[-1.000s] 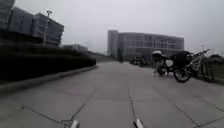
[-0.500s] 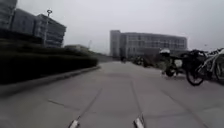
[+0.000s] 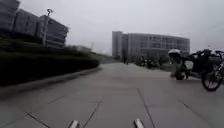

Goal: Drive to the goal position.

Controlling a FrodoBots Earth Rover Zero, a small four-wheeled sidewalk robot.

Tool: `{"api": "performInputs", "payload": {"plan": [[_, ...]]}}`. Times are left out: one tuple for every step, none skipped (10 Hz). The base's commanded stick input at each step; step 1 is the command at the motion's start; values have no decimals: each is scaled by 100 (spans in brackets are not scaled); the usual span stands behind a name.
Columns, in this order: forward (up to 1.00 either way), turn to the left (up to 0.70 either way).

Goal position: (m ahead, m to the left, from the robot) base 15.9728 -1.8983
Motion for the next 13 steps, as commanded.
{"api": "performInputs", "payload": {"plan": [[100,-39],[100,-39],[100,-39],[100,-9],[100,1],[100,1],[100,1],[100,1],[100,1],[100,1],[100,1],[100,1],[100,1]]}}
